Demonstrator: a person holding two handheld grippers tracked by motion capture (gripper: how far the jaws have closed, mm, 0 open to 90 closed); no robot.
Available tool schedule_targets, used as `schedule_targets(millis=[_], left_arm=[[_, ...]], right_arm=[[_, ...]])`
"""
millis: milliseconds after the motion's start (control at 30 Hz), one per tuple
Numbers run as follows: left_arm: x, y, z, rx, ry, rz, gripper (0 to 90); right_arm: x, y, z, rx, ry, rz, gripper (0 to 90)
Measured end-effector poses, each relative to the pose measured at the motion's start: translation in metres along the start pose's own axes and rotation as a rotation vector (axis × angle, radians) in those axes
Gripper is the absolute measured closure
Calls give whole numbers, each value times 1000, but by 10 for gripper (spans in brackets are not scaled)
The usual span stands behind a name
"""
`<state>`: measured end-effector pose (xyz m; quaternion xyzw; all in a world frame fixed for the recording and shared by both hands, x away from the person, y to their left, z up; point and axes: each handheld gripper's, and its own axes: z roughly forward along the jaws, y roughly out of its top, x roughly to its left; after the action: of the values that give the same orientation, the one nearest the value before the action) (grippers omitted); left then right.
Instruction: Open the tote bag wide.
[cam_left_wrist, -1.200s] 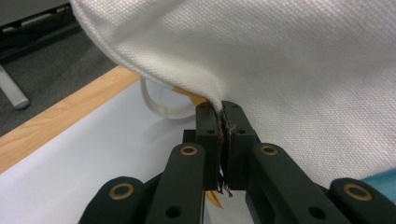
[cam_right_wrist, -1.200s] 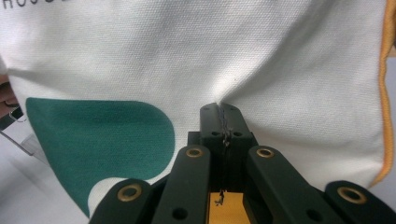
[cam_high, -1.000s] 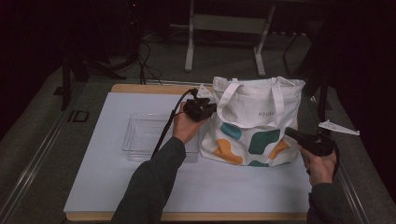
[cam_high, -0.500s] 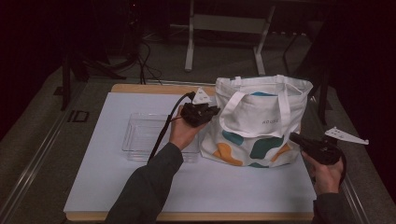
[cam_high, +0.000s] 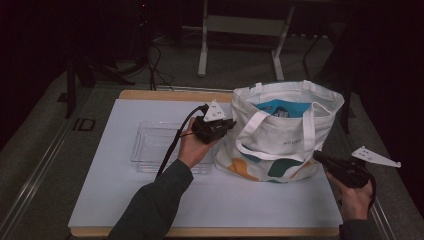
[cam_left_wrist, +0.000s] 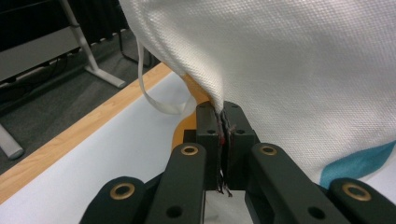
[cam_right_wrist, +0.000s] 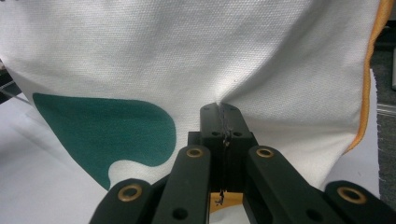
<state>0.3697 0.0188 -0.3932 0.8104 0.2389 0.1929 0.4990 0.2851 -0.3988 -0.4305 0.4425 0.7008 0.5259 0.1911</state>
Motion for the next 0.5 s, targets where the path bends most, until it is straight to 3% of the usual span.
schedule_targets(millis=[500], left_arm=[[-14, -11, -4, 17, -9, 44, 873]], right_arm=[[7, -21, -7, 21, 0, -23, 900]])
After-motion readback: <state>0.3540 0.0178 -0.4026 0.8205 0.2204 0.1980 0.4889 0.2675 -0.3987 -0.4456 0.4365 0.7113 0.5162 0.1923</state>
